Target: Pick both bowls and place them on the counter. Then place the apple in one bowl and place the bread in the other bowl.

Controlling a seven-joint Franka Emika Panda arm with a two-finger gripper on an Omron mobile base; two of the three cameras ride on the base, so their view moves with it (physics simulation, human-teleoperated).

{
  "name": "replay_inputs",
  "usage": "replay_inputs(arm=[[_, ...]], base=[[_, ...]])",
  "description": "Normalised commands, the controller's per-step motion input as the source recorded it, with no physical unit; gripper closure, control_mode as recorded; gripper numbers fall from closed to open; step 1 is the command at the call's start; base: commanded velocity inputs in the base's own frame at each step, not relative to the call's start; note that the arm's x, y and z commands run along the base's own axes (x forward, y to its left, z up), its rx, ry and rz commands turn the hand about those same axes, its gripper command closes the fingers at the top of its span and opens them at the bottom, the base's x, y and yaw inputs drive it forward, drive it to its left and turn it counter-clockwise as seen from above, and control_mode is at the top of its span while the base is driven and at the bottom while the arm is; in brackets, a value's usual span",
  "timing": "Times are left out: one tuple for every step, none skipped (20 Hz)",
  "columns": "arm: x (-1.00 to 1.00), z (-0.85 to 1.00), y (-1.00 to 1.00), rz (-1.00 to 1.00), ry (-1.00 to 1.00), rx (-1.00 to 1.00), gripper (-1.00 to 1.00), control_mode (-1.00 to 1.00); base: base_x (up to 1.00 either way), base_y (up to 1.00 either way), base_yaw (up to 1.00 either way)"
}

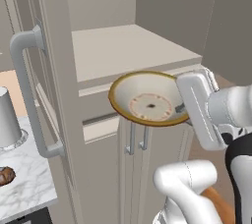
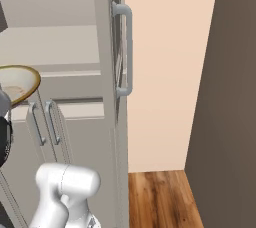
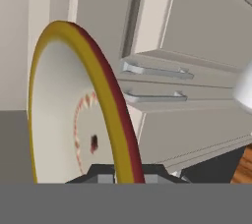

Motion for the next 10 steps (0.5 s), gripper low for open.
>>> replay_inputs(arm=[[-0.32,-0.24,-0.05,-0.04,0.08,0.00,1.00,-1.00],[-0.17,-0.22,0.00,-0.02,0.09,0.00,1.00,-1.00],[-0.08,-0.17,0.00,0.00,0.07,0.00,1.00,-1.00],[0.00,-0.11,0.00,0.00,0.05,0.00,1.00,-1.00],[0.00,-0.01,0.00,0.00,0.00,0.00,1.00,-1.00],[0.00,0.00,0.00,0.00,0.00,0.00,1.00,-1.00],[0.00,-0.07,0.00,0.00,0.00,0.00,1.00,-1.00],[0.00,-0.18,0.02,0.00,0.05,-0.02,1.00,-1.00],[-0.03,-0.26,0.00,0.00,0.08,-0.01,1.00,-1.00],[-0.08,-0.30,0.00,0.00,0.09,-0.01,1.00,-1.00]], base=[[0.00,0.00,0.00],[0.00,0.00,0.00],[0.00,0.00,0.00],[0.00,0.00,0.00],[0.00,0.00,0.00],[0.00,0.00,0.00],[0.00,0.00,0.00],[0.00,0.00,0.00],[0.00,0.00,0.00],[0.00,0.00,0.00]])
